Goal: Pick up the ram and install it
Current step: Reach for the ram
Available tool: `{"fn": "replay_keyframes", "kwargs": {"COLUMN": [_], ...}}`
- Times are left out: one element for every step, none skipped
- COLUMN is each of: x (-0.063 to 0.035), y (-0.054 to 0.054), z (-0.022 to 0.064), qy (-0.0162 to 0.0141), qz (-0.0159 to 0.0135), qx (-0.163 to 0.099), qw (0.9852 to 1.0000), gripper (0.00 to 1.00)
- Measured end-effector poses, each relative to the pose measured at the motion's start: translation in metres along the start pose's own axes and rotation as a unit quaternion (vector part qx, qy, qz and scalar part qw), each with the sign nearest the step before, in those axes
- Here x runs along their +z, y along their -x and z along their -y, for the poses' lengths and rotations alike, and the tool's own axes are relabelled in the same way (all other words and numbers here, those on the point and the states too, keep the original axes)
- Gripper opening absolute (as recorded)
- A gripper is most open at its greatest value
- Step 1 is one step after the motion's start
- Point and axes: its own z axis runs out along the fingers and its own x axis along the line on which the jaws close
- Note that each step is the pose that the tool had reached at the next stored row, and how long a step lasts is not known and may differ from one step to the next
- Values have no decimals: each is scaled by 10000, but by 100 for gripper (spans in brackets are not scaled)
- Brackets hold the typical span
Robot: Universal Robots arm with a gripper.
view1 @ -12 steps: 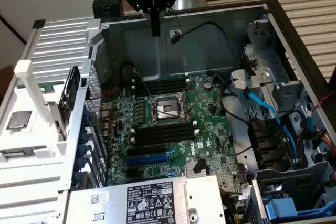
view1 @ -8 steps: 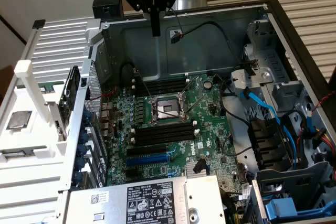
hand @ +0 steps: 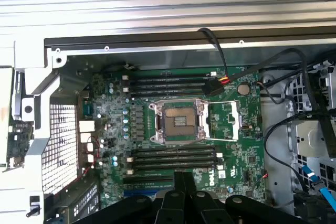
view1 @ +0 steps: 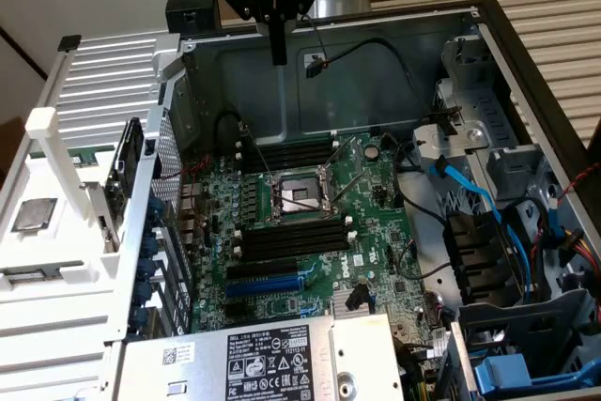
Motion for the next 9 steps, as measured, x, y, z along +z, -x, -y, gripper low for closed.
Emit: {"fn": "replay_keyframes", "kwargs": {"x": [0, 0, -1, -3, -5, -7, -9, -10, -9], "y": [0, 0, -12, -75, -165, -285, -375, -466, -554], "z": [0, 0, 1, 11, 25, 43, 56, 68, 83], "qy": [0, 0, -1, 0, 2, 3, 2, 3, 3], "qz": [0, 0, 0, 2, 10, 15, 19, 21, 21], "qx": [0, 0, 0, 0, 0, -1, -1, -1, -1], "qw": [10000, 10000, 10000, 10000, 10000, 10000, 10000, 10000, 10000], "gripper": [10, 10, 10, 10, 10, 10, 10, 10, 10]}}
